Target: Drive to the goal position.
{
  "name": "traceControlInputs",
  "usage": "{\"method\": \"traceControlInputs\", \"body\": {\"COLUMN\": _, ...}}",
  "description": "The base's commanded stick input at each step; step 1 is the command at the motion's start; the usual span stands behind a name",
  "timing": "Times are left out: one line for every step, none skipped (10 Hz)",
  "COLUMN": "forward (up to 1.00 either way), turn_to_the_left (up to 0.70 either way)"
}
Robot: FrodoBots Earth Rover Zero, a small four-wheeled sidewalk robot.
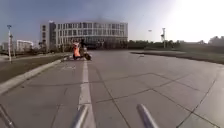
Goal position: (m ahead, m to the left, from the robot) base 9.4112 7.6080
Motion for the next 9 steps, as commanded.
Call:
{"method": "traceControlInputs", "body": {"forward": 0.45, "turn_to_the_left": 0.00}}
{"method": "traceControlInputs", "body": {"forward": 0.45, "turn_to_the_left": 0.00}}
{"method": "traceControlInputs", "body": {"forward": 0.45, "turn_to_the_left": 0.00}}
{"method": "traceControlInputs", "body": {"forward": 0.45, "turn_to_the_left": 0.00}}
{"method": "traceControlInputs", "body": {"forward": 0.45, "turn_to_the_left": 0.00}}
{"method": "traceControlInputs", "body": {"forward": 0.45, "turn_to_the_left": 0.00}}
{"method": "traceControlInputs", "body": {"forward": 0.45, "turn_to_the_left": 0.00}}
{"method": "traceControlInputs", "body": {"forward": 0.45, "turn_to_the_left": 0.00}}
{"method": "traceControlInputs", "body": {"forward": 0.45, "turn_to_the_left": 0.00}}
